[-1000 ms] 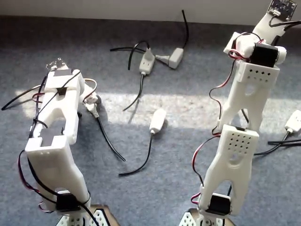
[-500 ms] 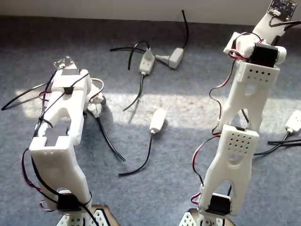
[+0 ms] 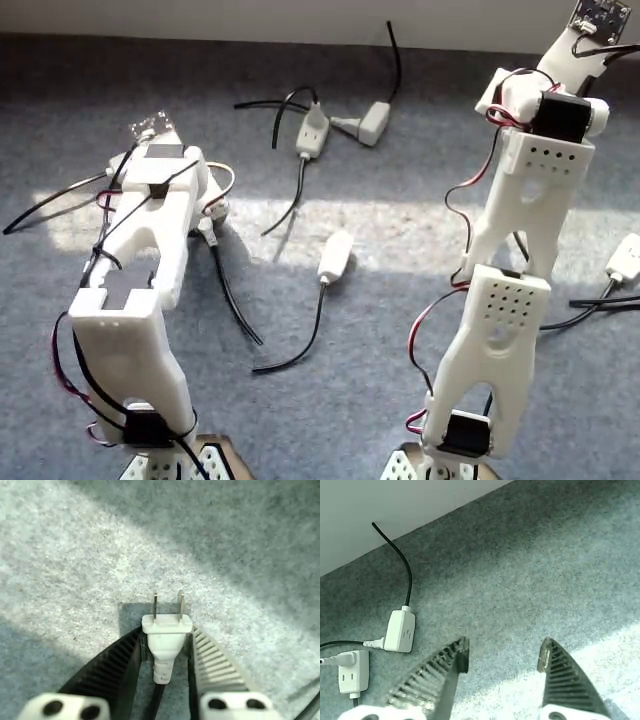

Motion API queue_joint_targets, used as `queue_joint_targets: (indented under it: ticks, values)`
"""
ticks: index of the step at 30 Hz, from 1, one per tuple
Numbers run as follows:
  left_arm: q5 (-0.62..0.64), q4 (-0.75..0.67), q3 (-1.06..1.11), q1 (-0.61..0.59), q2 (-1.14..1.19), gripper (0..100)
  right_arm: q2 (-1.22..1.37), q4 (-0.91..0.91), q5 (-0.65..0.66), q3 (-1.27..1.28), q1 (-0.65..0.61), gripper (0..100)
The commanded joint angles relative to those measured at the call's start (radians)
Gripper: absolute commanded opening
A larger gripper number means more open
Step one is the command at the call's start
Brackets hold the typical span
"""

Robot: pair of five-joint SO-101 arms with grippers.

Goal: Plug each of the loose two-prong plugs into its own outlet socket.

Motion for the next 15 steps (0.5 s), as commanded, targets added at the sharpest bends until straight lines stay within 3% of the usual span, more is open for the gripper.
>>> queue_joint_targets:
  ticks: [1,9,15]
  values:
    - [-0.009,-0.005,0.012,-0.007,0.002,4,-0.019,0.042,0.006,-0.002,0.005,23.1]
    - [-0.058,-0.003,-0.010,-0.015,-0.022,2,-0.018,0.042,0.006,-0.001,-0.010,23.1]
    - [-0.057,-0.005,0.025,-0.088,-0.154,1,-0.028,0.042,0.014,0.203,-0.143,23.1]
